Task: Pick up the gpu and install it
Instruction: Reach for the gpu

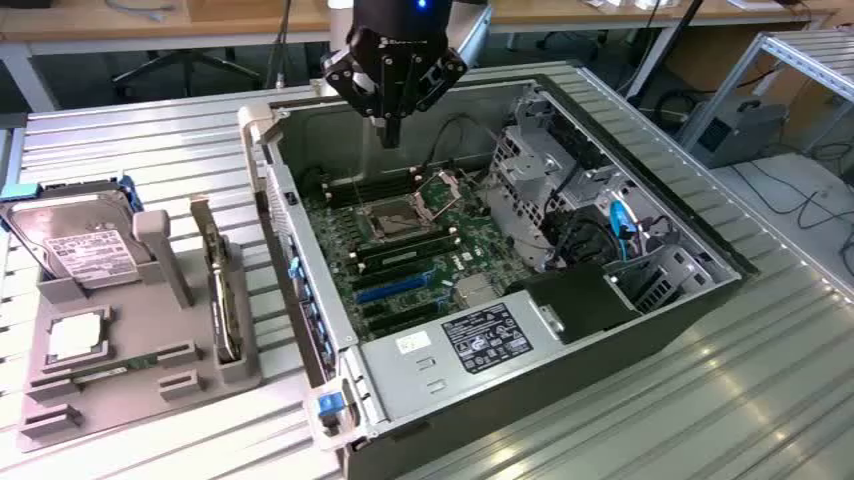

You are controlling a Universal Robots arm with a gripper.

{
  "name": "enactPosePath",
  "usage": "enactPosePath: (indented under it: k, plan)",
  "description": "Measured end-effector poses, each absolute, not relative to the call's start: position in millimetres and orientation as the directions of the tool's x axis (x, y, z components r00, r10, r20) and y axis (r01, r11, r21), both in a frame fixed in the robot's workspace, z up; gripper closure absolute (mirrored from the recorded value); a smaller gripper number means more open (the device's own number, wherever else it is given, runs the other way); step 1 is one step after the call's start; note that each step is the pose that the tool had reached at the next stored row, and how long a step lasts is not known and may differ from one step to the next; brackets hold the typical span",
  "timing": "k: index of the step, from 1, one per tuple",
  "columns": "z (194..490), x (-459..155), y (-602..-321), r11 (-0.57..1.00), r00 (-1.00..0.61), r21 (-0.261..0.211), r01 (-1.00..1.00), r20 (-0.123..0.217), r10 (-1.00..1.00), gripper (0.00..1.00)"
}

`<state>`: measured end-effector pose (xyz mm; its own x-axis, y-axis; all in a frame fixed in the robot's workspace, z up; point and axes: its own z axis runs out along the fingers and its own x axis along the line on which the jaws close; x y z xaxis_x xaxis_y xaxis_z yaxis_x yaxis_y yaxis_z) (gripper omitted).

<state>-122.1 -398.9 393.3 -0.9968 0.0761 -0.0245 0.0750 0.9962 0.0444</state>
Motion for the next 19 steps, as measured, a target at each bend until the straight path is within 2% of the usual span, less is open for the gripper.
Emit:
enactPosePath:
  k: [19]
  plan:
    - [393.3,-131.0,-399.0,0.996,-0.997,0.044,0.075,-0.024,0.076,0.89]
